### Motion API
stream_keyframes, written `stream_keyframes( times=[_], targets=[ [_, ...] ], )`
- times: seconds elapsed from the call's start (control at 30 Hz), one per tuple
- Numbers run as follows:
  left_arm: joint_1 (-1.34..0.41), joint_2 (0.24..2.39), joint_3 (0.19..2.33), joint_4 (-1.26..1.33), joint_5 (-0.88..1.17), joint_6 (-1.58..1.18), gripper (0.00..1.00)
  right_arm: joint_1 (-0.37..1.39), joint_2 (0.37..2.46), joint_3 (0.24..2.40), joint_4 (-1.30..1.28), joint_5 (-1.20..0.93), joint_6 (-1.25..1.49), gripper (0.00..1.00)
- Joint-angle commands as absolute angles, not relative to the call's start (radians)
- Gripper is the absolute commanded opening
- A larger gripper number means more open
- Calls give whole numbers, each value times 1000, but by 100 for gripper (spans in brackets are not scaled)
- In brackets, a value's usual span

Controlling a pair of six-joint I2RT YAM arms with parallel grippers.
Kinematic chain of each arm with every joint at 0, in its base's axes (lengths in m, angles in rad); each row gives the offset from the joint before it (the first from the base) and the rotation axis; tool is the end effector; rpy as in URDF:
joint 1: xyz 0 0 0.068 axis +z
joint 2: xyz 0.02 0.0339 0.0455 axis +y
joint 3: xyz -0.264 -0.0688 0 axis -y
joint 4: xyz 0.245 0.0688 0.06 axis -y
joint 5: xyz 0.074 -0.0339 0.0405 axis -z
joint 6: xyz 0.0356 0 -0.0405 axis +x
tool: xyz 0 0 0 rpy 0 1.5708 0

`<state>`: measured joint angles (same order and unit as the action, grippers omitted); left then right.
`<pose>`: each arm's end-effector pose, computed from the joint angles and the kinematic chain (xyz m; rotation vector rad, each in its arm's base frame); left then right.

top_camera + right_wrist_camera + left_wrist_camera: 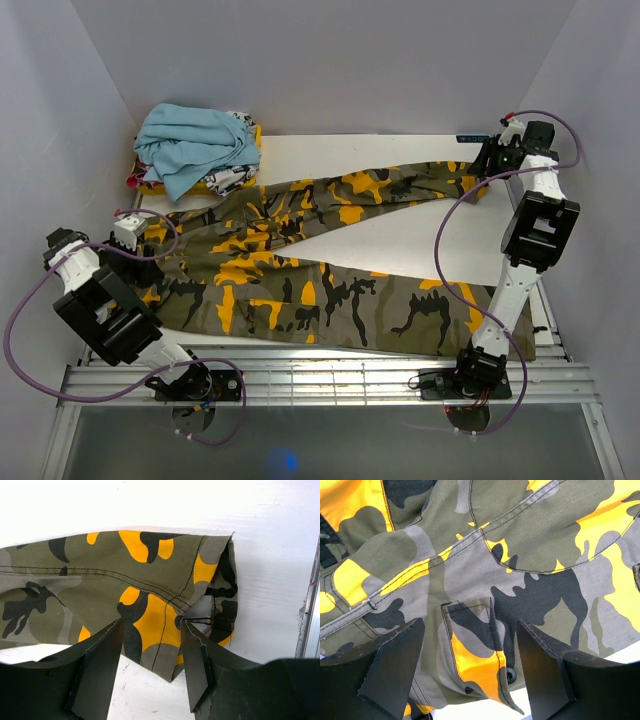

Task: Fold and stack the trousers
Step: Flatten the trousers out

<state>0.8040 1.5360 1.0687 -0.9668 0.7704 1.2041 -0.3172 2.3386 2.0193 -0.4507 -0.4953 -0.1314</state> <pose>0.2053 0.1773 0.2219 0.5410 2.3336 -0.3830 0.5092 -0.1494 0.2102 -0.0309 2.2518 0.3412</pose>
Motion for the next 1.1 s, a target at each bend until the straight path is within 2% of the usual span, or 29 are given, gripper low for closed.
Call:
stream_keyframes(
  times=[0.0,0.6,0.77,0.9,0.93,0.97,1.07],
  targets=[
    [795,1519,1060,-966,815,1212,85,-311,2347,2040,-410,-480,-117,56],
    [767,1513,1054,-953,815,1187,86,-296,2405,2032,-402,-466,-117,54],
    [759,1506,1055,-950,811,1178,86,-296,2416,2043,-403,-529,-107,48],
    [756,1505,1061,-946,810,1172,86,-295,2421,2054,-408,-557,-106,33],
    [755,1505,1062,-946,810,1170,86,-296,2418,2057,-410,-563,-110,15],
    [755,1505,1062,-946,810,1170,86,-299,2413,2062,-414,-589,-115,8],
    [753,1503,1057,-946,811,1167,85,-319,2361,2049,-425,-658,-118,8]
  ],
)
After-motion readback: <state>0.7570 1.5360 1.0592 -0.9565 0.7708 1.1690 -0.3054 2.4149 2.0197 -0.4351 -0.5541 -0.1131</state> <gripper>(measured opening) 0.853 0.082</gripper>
